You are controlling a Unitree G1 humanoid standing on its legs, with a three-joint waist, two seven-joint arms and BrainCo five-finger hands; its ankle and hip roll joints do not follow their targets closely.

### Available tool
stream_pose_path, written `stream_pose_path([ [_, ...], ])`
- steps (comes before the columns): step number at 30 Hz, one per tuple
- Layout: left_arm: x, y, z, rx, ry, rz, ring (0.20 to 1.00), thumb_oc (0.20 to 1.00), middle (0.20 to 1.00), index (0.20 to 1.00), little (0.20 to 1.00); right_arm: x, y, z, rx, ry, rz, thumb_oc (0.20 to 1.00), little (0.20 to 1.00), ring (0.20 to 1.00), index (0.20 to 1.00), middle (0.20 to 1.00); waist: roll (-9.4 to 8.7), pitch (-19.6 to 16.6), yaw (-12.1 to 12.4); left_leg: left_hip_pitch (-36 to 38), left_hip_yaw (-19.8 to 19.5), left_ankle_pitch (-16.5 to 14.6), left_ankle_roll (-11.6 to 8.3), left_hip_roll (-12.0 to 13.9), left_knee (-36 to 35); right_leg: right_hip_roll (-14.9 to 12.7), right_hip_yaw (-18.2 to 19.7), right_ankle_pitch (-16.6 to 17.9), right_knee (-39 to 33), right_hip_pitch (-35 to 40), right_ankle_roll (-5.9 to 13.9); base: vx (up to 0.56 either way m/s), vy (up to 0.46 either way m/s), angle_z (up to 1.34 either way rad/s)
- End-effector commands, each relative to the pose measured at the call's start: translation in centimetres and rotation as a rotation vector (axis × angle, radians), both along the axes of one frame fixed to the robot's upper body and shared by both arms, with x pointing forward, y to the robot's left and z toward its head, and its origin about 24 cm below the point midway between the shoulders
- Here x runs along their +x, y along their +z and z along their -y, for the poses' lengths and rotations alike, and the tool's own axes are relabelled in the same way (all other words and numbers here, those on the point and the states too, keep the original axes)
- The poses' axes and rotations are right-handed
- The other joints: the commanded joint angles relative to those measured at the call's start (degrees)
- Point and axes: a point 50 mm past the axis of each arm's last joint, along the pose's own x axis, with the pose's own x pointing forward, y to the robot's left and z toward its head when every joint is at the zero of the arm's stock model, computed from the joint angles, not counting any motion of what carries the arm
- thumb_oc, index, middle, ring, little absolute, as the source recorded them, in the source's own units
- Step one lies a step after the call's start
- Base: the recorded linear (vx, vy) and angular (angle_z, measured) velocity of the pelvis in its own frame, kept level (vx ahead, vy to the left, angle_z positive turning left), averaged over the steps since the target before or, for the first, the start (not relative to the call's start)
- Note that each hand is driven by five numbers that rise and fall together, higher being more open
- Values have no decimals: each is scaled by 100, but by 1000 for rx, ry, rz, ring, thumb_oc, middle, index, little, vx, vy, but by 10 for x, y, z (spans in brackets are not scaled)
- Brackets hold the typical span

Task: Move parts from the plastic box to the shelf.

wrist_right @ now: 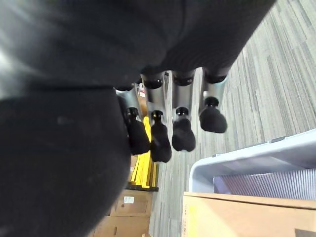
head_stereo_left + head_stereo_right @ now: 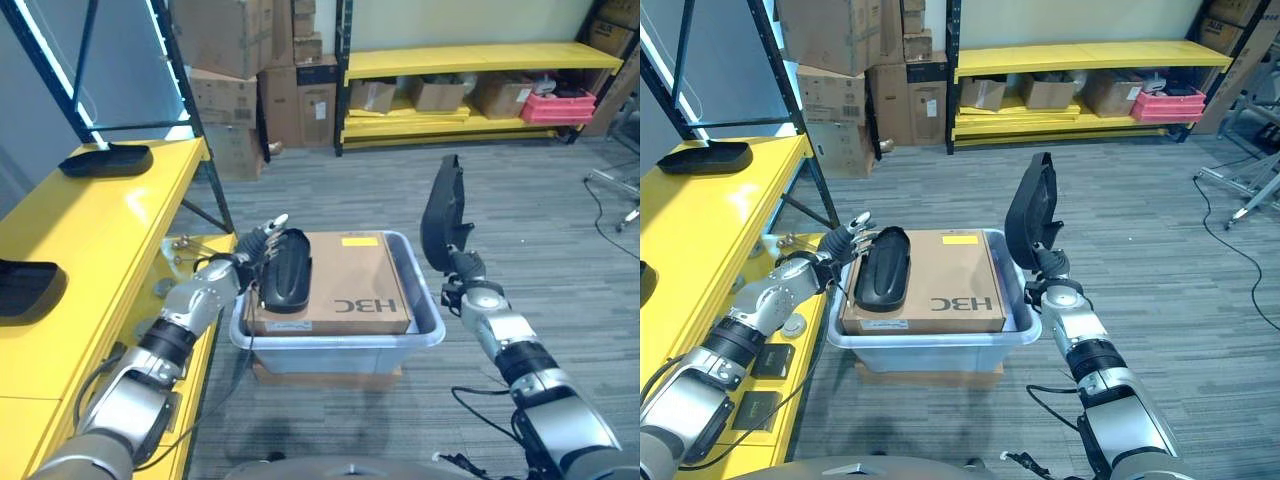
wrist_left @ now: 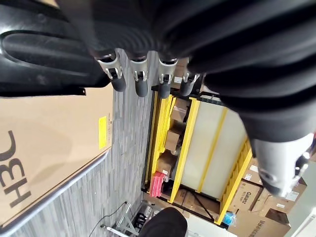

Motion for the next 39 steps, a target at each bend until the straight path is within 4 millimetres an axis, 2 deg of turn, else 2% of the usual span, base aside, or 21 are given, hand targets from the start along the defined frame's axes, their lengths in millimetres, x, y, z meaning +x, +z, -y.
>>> stream_pose_path([
  [1, 12, 16, 17, -55, -43, 43, 1000, 1000, 1000, 1000, 1000, 31, 50, -19, -41, 115, 191, 200, 200, 200, 200, 200, -120, -86, 164, -64, -171, -563, -190, 57, 417, -325, -197, -420, 448, -82, 475, 0, 0, 0],
  [4, 11, 18, 32, -78, -86, 45, 1000, 1000, 1000, 1000, 1000, 35, 50, -29, -44, 152, 177, 200, 200, 200, 200, 200, -141, -78, 166, -69, -194, -561, -186, 53, 422, -321, -193, -418, 453, -85, 473, 16, -4, 0],
  [5, 9, 24, 55, -128, -131, 50, 1000, 1000, 1000, 1000, 1000, 39, 43, -49, -57, 229, 128, 200, 200, 200, 200, 200, -161, -87, 175, -68, -230, -558, -186, 45, 404, -320, -182, -419, 448, -84, 480, 59, -7, -1],
  [7, 8, 25, 58, -149, -141, 45, 1000, 1000, 1000, 1000, 1000, 39, 39, -52, -62, 241, 105, 200, 200, 200, 200, 200, -165, -92, 179, -66, -235, -559, -185, 41, 401, -324, -184, -417, 450, -84, 485, 68, 1, -1],
  [11, 0, 16, 62, -164, -119, 30, 1000, 1000, 1000, 1000, 1000, 32, 17, -50, -91, 225, 16, 200, 200, 200, 200, 200, -170, -71, 275, -129, -291, -567, -164, 25, 441, -356, -221, -443, 521, -110, 494, 107, 20, 1],
  [13, -3, 9, 55, -136, -102, 41, 1000, 1000, 1000, 1000, 1000, 28, 11, -43, -103, 205, -1, 200, 200, 200, 200, 200, -174, -47, 328, -160, -327, -574, -156, 11, 459, -371, -238, -457, 543, -115, 499, 103, 32, 12],
  [16, -14, -8, 32, -110, -55, 22, 1000, 1000, 1000, 1000, 1000, 19, 4, -25, -116, 145, -23, 200, 200, 200, 200, 200, -169, 42, 467, -274, -414, -590, -137, -19, 532, -411, -291, -493, 645, -174, 495, 72, 46, 20],
  [18, -28, -22, -1, -89, -12, 4, 1000, 1000, 1000, 1000, 1000, 8, 3, 3, -146, 44, -27, 200, 200, 200, 200, 200, -123, 225, 675, -514, -523, -594, -109, -54, 692, -487, -380, -528, 833, -321, 495, 25, 81, 13],
  [20, -34, -24, -17, -101, 3, 1, 1000, 1000, 1000, 1000, 1000, 4, 8, 23, -166, -22, -17, 200, 200, 200, 200, 200, -80, 358, 816, -705, -624, -569, -98, -85, 764, -528, -444, -536, 922, -443, 504, -32, 43, 40],
  [21, -35, -24, -18, -101, 7, 1, 1000, 1000, 1000, 1000, 1000, 4, 9, 24, -167, -27, -17, 200, 200, 200, 200, 200, -76, 367, 827, -728, -634, -566, -96, -88, 772, -532, -451, -538, 931, -459, 505, -114, 28, 42],
  [25, -46, -18, -46, -120, 11, 18, 1000, 1000, 1000, 1000, 1000, 4, 29, 59, -205, -135, -11, 200, 200, 200, 200, 200, 40, 875, 1143, -1138, -866, -456, -83, -161, 907, -601, -574, -493, 1030, -678, 530, -147, 16, 32],
  [28, -54, -21, -55, -126, 11, 23, 1000, 1000, 1000, 1000, 1000, 1, 30, 69, -213, -173, -37, 200, 200, 200, 200, 200, 52, 1071, 1282, -1279, -960, -423, -72, -187, 987, -611, -630, -481, 1065, -718, 515, -44, -9, 24],
  [33, -61, -22, -64, -122, 16, 37, 1000, 1000, 1000, 1000, 1000, -2, 26, 76, -209, -181, -83, 200, 200, 200, 200, 200, 19, 1308, 1421, -1491, -1056, -401, -54, -214, 1111, -598, -674, -484, 1117, -799, 490, -57, -37, 21],
  [37, -65, -23, -67, -114, -5, 50, 1000, 1000, 1000, 1000, 1000, -7, 11, 78, -227, -127, -225, 200, 200, 200, 200, 200, -60, 1474, 1531, -1617, -1113, -357, -46, -215, 1128, -544, -714, -472, 1094, -826, 470, -59, -60, 4],
  [38, -66, -24, -68, -109, -9, 49, 1000, 1000, 1000, 1000, 1000, -13, 1, 81, -199, -120, -291, 200, 200, 200, 200, 200, -86, 1502, 1563, -1625, -1132, -344, -44, -210, 1116, -532, -728, -462, 1080, -818, 468, -25, -46, 7],
  [39, -66, -24, -68, -110, -10, 46, 1000, 1000, 1000, 1000, 1000, -15, -2, 82, -194, -118, -302, 238, 238, 238, 238, 238, -97, 1510, 1573, -1623, -1134, -342, -44, -207, 1111, -528, -736, -460, 1077, -812, 470, -12, -49, 8],
])
